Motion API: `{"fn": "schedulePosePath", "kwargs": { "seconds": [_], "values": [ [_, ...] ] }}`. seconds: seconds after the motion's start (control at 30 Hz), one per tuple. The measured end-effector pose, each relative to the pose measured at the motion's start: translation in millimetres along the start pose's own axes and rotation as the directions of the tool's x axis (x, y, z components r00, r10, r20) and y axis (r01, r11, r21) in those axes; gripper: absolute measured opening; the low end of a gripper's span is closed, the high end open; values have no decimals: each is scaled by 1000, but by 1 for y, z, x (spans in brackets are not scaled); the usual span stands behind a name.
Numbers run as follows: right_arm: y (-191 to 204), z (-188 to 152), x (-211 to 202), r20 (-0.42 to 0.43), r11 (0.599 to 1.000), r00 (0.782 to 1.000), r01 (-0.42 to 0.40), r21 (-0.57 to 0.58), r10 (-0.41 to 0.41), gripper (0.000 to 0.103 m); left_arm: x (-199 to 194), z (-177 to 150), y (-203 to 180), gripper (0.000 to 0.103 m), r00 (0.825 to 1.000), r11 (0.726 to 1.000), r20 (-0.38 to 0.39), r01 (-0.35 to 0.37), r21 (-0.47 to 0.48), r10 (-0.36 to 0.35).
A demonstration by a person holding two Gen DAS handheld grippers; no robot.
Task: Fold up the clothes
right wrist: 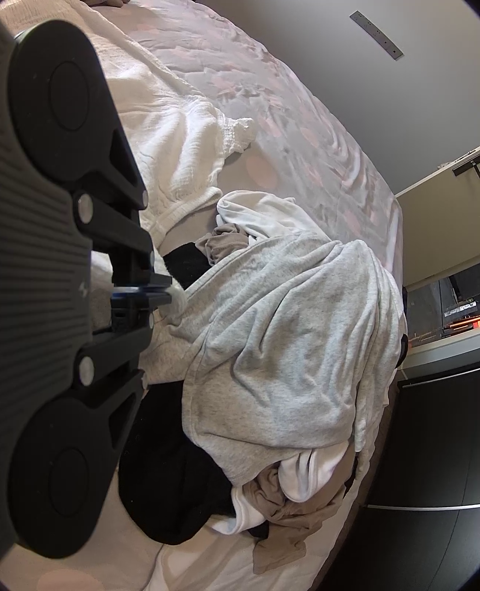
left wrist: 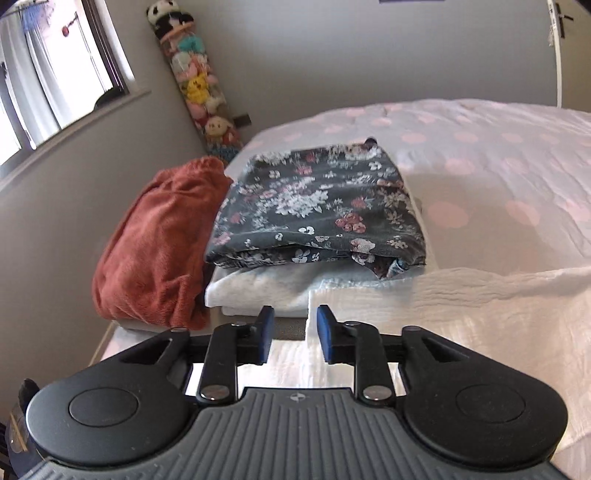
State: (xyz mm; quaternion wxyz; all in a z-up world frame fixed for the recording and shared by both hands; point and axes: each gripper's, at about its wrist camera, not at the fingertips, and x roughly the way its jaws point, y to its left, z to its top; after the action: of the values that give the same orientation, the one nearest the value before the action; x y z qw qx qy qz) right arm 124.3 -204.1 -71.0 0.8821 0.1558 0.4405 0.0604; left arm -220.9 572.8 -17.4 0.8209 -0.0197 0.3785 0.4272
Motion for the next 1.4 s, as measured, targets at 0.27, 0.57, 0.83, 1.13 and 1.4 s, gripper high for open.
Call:
{"fn": "schedulePosePath", "kwargs": {
  "seconds": [0.27, 0.57, 0.83, 1.13, 1.4],
  "values": [
    [1, 1, 3, 3, 1000, 1000, -30, 3, 30, 3, -98, -78, -15, 24, 974, 962, -79, 221, 161, -210],
    [6, -2, -2, 24, 998, 998, -64, 5, 64, 3, -171, -163, -63, 20, 865, 821, -244, 496, 284, -438],
    [11, -6, -12, 37, 994, 994, -107, 2, 107, 3, -166, -230, -117, 23, 790, 716, -470, 583, 383, -392],
    [-1, -5, -16, 48, 994, 994, -99, 42, 97, 3, -131, -275, -148, 29, 885, 688, -460, 373, 622, -64],
    [-6, -1, -19, 60, 994, 994, -98, 51, 95, 3, -153, -243, -100, 5, 936, 815, -343, 262, 517, -83]
  ]
}}
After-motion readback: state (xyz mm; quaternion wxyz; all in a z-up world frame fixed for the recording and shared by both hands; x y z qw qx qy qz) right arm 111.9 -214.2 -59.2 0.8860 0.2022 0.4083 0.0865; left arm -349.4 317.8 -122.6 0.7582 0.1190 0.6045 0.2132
